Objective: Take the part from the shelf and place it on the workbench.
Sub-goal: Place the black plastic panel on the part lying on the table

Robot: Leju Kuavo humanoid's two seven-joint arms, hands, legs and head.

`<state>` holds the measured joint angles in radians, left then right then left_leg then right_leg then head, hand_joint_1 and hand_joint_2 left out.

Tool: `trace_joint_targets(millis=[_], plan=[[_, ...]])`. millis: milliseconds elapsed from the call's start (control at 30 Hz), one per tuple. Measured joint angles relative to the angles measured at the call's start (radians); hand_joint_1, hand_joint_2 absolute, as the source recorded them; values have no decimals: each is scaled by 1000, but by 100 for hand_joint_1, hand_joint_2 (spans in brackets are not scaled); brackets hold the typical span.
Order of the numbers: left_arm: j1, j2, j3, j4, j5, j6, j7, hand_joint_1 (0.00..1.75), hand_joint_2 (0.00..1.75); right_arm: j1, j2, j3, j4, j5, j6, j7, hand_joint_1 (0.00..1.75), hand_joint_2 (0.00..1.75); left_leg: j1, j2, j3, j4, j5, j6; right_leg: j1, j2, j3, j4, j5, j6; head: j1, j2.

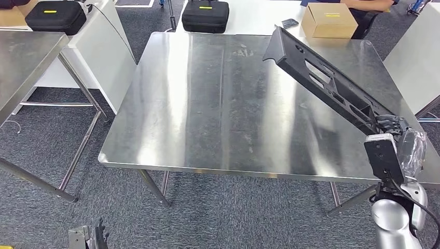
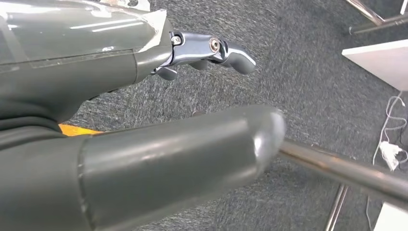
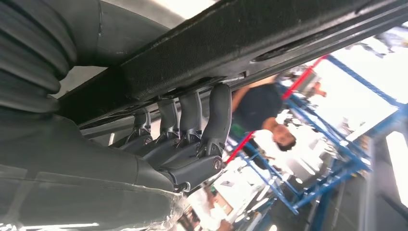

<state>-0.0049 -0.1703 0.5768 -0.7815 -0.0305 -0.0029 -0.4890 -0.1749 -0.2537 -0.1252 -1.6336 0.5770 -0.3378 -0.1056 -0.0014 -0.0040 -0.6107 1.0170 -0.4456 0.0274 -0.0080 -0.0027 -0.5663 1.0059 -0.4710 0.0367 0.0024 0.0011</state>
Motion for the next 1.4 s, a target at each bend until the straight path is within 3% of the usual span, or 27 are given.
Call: trace_joint_targets(millis=[267,533,767,1100,1400], plan=[[-15,12,3,29,22,0,-7,0,0,-147,-114,2,248,115,54,78,175,175,-13,-4,0,0,0,16,-6,-3,7,-12,5,10,0,0],[-40,33,-7,85,51,-3,-30,0,0,-313,-233,60,533,240,75,123,175,175,-15,-4,-1,0,2,20,-8,-4,7,-14,9,16,0,0],[-50,46,-11,120,80,-1,-42,0,0,-402,-275,130,701,317,68,149,175,175,-14,-3,-1,0,2,20,-7,-3,7,-13,9,16,0,0],[-51,57,-30,140,89,-14,-73,0,0,-474,-255,231,850,403,45,149,175,175,-13,-3,-1,0,2,20,-5,-3,7,-13,9,16,0,0],[-72,58,-87,145,66,-25,-67,0,0,-504,-85,343,906,474,22,137,175,175,-10,0,1,0,3,20,-4,-2,8,-13,9,16,0,0]])
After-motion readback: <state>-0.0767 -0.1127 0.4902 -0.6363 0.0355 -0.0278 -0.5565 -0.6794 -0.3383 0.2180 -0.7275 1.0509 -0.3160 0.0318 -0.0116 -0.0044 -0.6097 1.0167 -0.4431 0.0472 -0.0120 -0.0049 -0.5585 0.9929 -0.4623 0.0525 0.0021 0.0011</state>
